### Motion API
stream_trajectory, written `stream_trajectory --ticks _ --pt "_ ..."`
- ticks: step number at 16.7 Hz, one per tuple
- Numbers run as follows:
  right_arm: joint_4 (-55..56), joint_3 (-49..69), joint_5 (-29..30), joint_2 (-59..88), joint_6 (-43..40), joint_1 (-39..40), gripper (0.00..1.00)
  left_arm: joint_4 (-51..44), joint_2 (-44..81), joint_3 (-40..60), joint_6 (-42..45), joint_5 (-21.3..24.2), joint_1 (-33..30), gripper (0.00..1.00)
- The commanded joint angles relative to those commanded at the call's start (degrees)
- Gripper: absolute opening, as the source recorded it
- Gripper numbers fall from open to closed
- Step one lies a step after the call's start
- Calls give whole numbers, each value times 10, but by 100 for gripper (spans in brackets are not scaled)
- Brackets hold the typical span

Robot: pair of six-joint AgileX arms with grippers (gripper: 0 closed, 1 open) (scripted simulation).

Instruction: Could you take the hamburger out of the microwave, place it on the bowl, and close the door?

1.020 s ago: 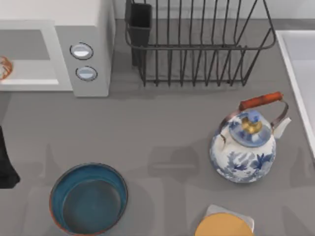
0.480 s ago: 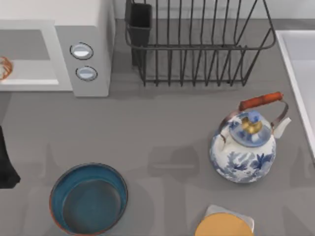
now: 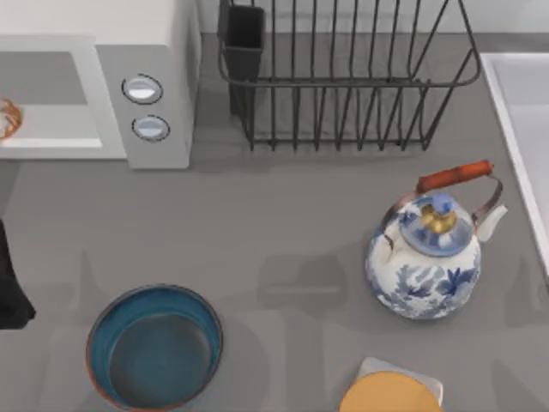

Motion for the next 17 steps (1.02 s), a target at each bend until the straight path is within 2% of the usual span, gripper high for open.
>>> stream_trajectory --ticks 4,8,12,17 --pt "0 0 0 0 0 0 100 9 17 8 1 2 2 100" --pt "0 0 0 0 0 0 100 64 123 56 6 15 13 100" --pt "0 0 0 0 0 0 100 157 317 138 15 37 33 100" --pt "0 0 0 0 0 0 100 300 631 263 28 71 63 100"
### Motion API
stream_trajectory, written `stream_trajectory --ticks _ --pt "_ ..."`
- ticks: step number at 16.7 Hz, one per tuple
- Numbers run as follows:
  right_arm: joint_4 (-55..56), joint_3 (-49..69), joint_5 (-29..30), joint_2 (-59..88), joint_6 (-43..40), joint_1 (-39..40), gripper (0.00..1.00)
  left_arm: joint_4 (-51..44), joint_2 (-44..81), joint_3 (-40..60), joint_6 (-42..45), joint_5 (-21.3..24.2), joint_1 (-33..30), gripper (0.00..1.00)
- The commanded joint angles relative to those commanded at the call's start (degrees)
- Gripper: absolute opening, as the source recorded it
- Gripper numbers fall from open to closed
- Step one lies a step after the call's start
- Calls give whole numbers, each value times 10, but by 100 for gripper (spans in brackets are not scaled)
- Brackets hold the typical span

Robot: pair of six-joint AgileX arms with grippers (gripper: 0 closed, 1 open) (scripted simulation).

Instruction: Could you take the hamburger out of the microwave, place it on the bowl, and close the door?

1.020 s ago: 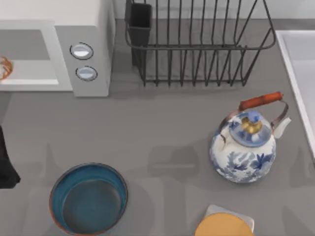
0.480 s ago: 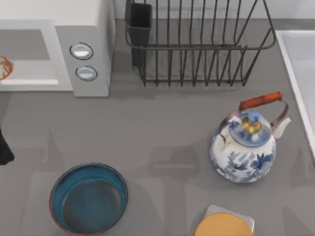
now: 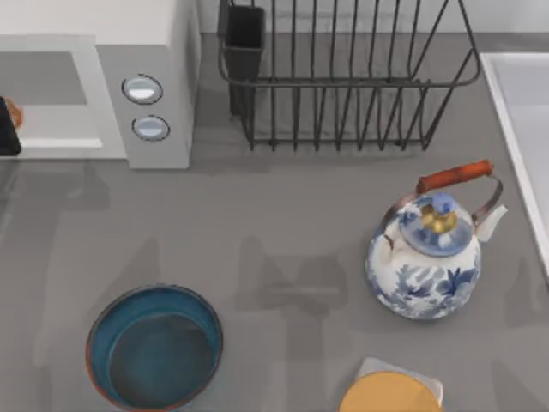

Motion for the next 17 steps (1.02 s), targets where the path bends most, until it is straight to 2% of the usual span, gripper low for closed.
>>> stream_trajectory --ticks 6,10,14,17 --pt "0 0 0 0 0 0 100 173 393 151 16 40 36 100" --pt "0 0 0 0 0 0 100 265 608 233 24 61 55 100" --pt "0 0 0 0 0 0 100 326 746 286 29 75 67 100" --pt "0 0 0 0 0 0 100 344 786 302 31 80 71 100"
